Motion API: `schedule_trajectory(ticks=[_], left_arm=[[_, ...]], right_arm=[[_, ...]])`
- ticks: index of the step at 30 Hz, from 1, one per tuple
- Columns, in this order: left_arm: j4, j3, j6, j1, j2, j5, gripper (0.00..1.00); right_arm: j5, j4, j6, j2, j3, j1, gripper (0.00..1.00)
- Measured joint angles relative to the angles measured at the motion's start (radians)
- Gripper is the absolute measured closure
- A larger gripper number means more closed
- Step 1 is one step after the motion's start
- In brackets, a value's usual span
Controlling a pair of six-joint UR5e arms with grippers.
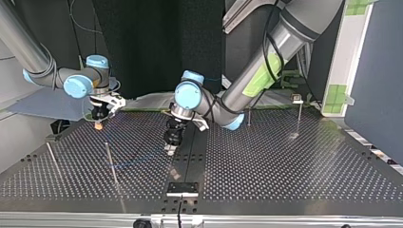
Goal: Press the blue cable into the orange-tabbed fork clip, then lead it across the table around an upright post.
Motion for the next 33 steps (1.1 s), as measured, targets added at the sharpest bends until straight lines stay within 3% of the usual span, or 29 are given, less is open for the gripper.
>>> schedule_trajectory(ticks=[4,13,24,33], left_arm=[[-0.003,0.000,0.000,-0.001,0.000,-0.004,0.38],[-0.008,0.000,0.000,0.001,0.000,-0.019,0.38],[-0.006,0.000,0.001,0.006,0.000,-0.040,0.38],[-0.006,0.000,0.001,0.008,0.000,-0.042,0.38]], right_arm=[[-0.005,-0.029,0.004,0.015,0.014,-0.001,1.00],[0.006,-0.060,0.007,0.104,0.023,0.001,1.00],[0.015,-0.156,0.019,0.219,0.023,-0.004,1.00],[0.017,-0.244,0.024,0.310,0.022,-0.028,1.00]])
